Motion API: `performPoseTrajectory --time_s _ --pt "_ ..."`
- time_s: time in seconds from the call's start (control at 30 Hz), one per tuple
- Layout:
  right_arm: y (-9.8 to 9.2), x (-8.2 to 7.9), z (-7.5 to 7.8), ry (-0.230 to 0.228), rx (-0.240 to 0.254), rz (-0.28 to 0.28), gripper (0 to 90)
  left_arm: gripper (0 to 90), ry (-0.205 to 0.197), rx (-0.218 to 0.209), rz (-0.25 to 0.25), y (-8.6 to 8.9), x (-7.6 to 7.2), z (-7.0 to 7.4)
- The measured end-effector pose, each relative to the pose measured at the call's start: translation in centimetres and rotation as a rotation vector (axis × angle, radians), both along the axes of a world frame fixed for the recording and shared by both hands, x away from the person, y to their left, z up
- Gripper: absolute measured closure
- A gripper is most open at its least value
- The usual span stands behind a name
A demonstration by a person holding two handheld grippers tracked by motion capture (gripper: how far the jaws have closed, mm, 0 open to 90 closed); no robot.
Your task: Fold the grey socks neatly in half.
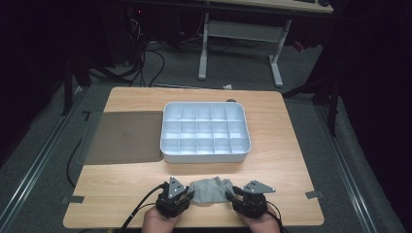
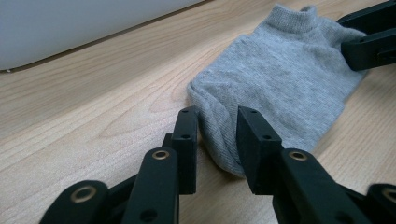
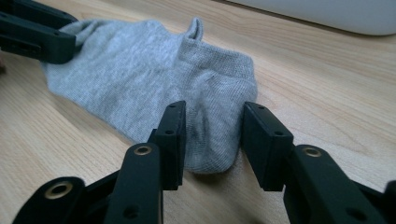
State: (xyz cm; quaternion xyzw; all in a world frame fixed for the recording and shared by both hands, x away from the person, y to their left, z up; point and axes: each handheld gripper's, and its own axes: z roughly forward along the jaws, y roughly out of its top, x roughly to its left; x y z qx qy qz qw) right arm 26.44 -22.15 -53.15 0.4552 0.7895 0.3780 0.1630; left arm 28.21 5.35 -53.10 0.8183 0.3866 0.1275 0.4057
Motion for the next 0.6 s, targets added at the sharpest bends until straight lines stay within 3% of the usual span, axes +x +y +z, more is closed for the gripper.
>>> performPoseTrajectory --time_s 0.1,0.17,0.33,0.6 --pt "0.3 -0.3 0.0 -0.004 -0.007 0.02 76.2 70.1 -0.006 0.003 0.001 0.0 -0.1 -0.1" --pt "0.3 -0.2 0.0 0.003 -0.002 0.034 79.0 70.4 -0.005 0.001 0.001 0.0 -0.1 -0.1" --pt "0.2 -0.2 0.1 0.014 0.015 0.054 82.0 70.5 -0.003 0.003 0.001 0.1 -0.2 -0.1" --pt "-0.5 0.0 1.0 -0.04 0.049 0.017 82.3 64.6 0.013 -0.019 -0.004 -0.1 -0.1 0.4"
